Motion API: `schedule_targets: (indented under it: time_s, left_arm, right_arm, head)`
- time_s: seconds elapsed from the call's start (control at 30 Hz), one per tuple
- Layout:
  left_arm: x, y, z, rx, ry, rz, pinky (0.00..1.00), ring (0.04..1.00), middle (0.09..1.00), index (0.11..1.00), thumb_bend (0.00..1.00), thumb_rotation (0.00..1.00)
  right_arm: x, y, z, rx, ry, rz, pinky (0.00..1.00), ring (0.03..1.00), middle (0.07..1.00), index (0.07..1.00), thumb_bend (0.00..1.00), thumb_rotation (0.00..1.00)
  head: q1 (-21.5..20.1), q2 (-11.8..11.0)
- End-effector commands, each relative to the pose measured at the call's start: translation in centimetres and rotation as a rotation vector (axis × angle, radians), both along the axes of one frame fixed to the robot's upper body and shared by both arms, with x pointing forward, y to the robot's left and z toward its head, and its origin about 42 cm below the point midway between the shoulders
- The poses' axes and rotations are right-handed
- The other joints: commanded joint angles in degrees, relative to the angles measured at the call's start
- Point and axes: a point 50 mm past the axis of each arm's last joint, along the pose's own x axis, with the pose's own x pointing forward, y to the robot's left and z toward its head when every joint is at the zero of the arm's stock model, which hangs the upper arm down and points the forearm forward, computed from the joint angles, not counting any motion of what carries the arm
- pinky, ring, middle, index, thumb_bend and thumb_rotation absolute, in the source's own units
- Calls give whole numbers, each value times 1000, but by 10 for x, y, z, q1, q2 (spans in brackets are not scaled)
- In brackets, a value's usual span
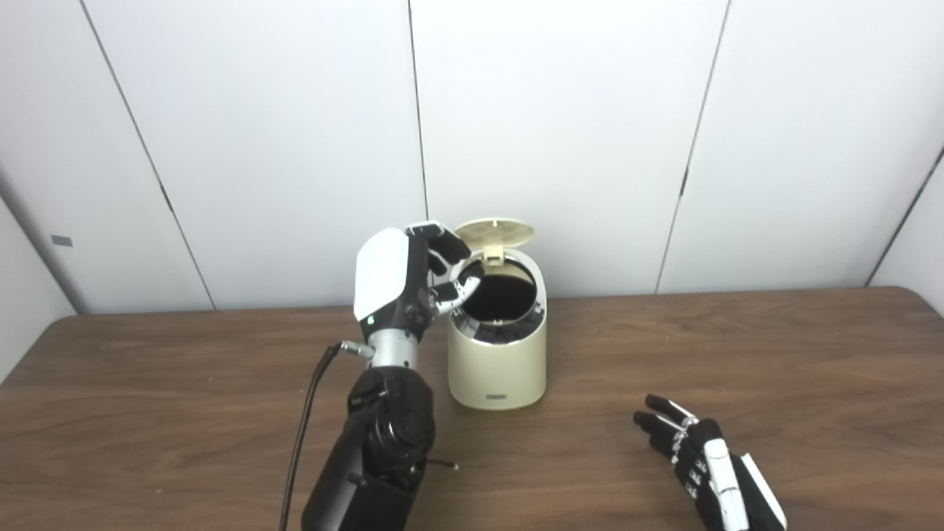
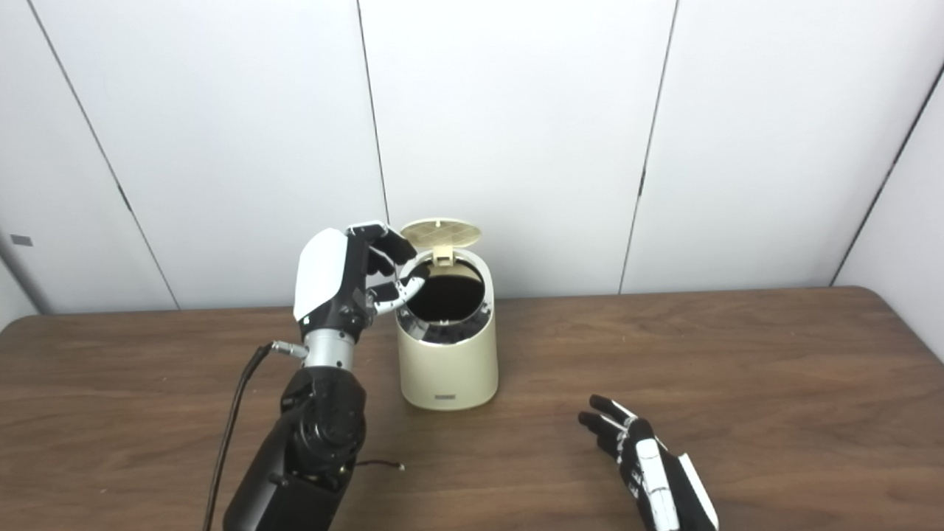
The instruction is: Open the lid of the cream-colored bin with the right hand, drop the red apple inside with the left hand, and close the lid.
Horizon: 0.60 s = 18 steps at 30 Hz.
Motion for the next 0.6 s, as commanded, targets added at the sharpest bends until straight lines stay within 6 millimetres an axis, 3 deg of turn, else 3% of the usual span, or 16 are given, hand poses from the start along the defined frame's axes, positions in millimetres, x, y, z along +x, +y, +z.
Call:
schedule_targets:
  time_s: [0.0,0.33,0.57]
  left_arm:
    - [-3,-4,28,-62,-115,-26,380,441,520,459,489,0]
    - [-28,10,26,-262,-114,-29,358,424,509,465,477,0]
    - [-50,32,17,-284,-49,-13,339,424,510,488,477,0]
  right_arm:
    - [-2,-1,-1,-4,6,15,904,871,784,816,491,1000]
    - [-2,-4,-1,-3,13,18,914,863,772,813,480,1000]
    - [-1,-7,2,-5,10,10,918,874,787,807,510,1000]
  head:
    - [0,0]
    - [5,1]
    - [9,3]
